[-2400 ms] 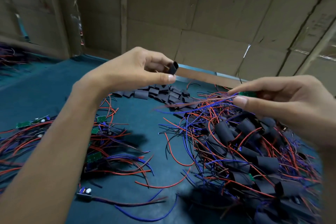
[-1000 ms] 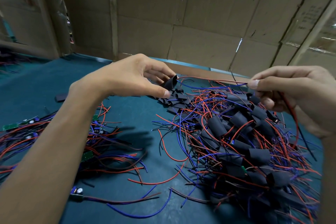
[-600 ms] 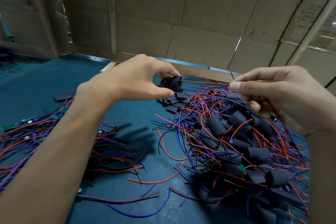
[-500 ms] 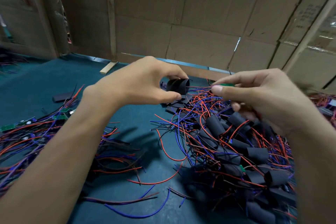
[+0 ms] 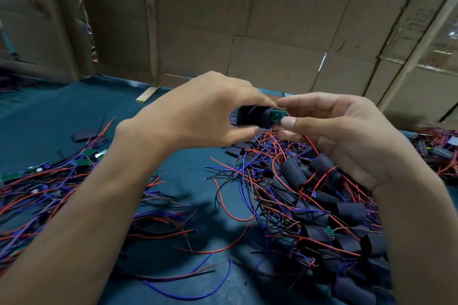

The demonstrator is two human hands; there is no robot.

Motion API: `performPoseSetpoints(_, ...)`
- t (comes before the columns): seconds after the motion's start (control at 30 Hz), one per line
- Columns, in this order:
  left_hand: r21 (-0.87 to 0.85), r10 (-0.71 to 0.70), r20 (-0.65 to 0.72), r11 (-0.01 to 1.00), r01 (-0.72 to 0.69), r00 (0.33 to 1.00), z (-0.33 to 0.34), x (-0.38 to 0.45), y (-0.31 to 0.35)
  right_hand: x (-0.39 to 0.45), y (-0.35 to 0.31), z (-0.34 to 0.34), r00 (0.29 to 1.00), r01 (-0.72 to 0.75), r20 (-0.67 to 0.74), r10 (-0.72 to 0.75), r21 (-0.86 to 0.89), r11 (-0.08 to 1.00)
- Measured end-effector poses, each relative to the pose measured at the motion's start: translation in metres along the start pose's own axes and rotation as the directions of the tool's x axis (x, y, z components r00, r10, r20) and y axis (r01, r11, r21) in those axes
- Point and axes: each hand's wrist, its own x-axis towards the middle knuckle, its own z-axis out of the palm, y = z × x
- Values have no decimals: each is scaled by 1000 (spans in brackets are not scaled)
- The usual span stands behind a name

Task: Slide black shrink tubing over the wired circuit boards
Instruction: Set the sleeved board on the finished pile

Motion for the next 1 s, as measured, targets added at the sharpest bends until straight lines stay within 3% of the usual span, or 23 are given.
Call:
performPoseSetpoints(0.47, -35, 6, -92, 999, -9, 996, 8, 0, -5, 7, 12, 4, 996, -15, -92, 3, -121, 992)
performPoseSetpoints(0.6, -327, -209, -117, 931, 161, 971, 15, -6, -14, 6, 5, -7, 983, -17, -180, -24, -220, 975)
performPoseSetpoints(0.67, -336, -402, -132, 878, 341, 906, 17, -13, -35, 1, -4, -23, 975, -20, -217, -39, -264, 964)
performPoseSetpoints(0.73, -131, -582, -14, 808, 575, 813, 18, -27, -66, -9, -16, -48, 977, -60, -213, -18, -352, 934)
performPoseSetpoints(0.8, 139, -739, 186, 672, 728, 647, 22, -46, -96, -21, -27, -72, 973, -177, -219, 71, -516, 838)
performPoseSetpoints(0.9, 323, -837, 350, 530, 784, 421, 37, -71, -124, -31, -26, -116, 927, -375, -299, 227, -717, 587)
performPoseSetpoints(1.0, 401, -876, 345, 462, 791, 337, 64, -88, -143, -30, -7, -157, 884, -467, -411, 223, -779, 417)
